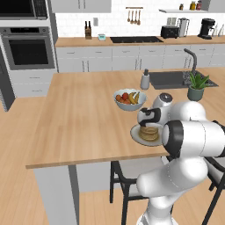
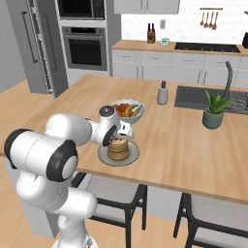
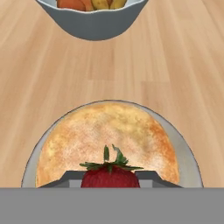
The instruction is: Take the strawberry from the fridge and place it on top of the pancake, located on the dining counter.
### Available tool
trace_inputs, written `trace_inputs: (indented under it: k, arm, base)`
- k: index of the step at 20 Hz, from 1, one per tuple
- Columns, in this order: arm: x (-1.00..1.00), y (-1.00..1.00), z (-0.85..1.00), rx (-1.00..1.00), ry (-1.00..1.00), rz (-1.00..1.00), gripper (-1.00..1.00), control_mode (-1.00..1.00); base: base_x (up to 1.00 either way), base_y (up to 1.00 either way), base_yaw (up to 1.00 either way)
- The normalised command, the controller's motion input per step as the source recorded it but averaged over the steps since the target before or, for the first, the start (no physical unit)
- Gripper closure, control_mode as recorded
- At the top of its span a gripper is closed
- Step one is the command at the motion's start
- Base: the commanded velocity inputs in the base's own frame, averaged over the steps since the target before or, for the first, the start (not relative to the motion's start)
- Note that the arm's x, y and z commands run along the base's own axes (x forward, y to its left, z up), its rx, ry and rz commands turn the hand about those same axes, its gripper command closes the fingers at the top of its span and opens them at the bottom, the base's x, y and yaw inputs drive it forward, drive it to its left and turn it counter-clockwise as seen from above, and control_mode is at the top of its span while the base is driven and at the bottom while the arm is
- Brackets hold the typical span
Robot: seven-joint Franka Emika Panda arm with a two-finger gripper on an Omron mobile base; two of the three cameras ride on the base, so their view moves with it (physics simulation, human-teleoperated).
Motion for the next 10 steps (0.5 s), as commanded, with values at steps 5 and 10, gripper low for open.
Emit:
trace_inputs:
  k: [5, 10]
  arm:
    - [0.03, 0.00, -0.09, 0.00, 0.00, 0.00, 1.00, -1.00]
    - [0.01, 0.00, -0.13, 0.00, 0.00, 0.00, 1.00, -1.00]
  base:
    - [0.00, 0.00, 0.00]
    - [0.00, 0.00, 0.00]
